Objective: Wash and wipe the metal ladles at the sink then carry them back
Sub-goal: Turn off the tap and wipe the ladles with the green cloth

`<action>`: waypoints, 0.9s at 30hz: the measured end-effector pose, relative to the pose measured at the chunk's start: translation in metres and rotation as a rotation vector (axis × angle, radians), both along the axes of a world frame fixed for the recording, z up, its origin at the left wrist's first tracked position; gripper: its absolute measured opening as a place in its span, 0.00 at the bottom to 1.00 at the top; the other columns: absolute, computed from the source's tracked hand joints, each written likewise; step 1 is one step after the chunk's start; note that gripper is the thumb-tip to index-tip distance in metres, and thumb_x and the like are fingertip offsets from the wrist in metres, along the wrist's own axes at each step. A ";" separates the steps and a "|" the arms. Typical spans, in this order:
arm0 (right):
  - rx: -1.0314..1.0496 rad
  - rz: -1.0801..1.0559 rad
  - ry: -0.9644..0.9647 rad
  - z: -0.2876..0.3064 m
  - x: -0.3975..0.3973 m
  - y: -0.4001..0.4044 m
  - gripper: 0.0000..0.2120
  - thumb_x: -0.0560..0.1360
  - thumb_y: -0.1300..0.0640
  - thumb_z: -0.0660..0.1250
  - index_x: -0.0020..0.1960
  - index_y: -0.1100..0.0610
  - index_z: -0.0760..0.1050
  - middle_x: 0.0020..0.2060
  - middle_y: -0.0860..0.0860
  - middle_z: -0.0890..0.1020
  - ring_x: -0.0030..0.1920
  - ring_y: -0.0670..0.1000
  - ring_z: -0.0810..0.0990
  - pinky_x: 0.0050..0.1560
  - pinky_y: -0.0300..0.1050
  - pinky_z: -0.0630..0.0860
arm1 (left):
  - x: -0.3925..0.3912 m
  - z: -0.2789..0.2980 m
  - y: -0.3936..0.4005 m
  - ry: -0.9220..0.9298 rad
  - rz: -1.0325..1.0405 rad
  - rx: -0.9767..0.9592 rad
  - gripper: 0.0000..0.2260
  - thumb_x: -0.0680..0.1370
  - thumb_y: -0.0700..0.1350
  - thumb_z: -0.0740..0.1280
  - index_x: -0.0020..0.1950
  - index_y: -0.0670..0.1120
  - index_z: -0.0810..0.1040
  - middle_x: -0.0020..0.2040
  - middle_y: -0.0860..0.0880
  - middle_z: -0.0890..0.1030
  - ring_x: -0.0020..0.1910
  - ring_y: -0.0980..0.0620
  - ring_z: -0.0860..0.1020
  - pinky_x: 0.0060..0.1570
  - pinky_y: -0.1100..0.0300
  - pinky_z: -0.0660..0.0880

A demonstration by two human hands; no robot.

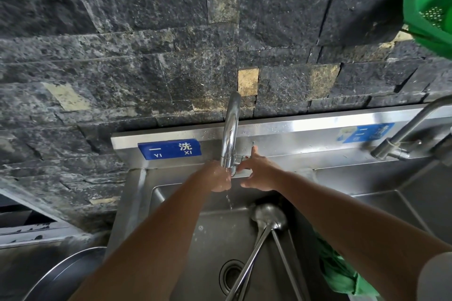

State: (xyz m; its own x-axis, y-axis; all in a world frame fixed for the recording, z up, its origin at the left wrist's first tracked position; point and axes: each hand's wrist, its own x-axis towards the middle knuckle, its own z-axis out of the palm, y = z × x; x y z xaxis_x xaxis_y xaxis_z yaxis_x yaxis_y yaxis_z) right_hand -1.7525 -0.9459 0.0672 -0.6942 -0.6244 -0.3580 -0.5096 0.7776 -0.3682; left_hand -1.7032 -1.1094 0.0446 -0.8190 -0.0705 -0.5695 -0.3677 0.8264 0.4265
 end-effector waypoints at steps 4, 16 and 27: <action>0.039 0.017 -0.015 0.002 0.000 0.009 0.28 0.73 0.48 0.72 0.71 0.40 0.70 0.79 0.56 0.39 0.73 0.60 0.66 0.69 0.50 0.68 | 0.007 0.005 0.002 0.051 -0.082 -0.134 0.17 0.77 0.43 0.64 0.67 0.46 0.74 0.71 0.45 0.70 0.73 0.44 0.66 0.69 0.52 0.63; -0.074 -0.035 -0.014 -0.010 0.054 0.096 0.26 0.75 0.46 0.69 0.71 0.42 0.69 0.74 0.41 0.67 0.70 0.48 0.70 0.70 0.48 0.67 | 0.085 -0.034 0.051 0.124 -0.079 0.010 0.26 0.79 0.44 0.62 0.77 0.48 0.61 0.75 0.45 0.66 0.70 0.45 0.70 0.67 0.58 0.66; 0.396 -0.223 0.116 -0.092 0.114 0.223 0.42 0.68 0.23 0.54 0.77 0.36 0.46 0.80 0.45 0.45 0.78 0.58 0.41 0.74 0.69 0.47 | 0.129 -0.135 0.106 -0.093 -0.052 0.125 0.27 0.78 0.49 0.63 0.77 0.47 0.61 0.73 0.44 0.70 0.69 0.46 0.72 0.66 0.57 0.69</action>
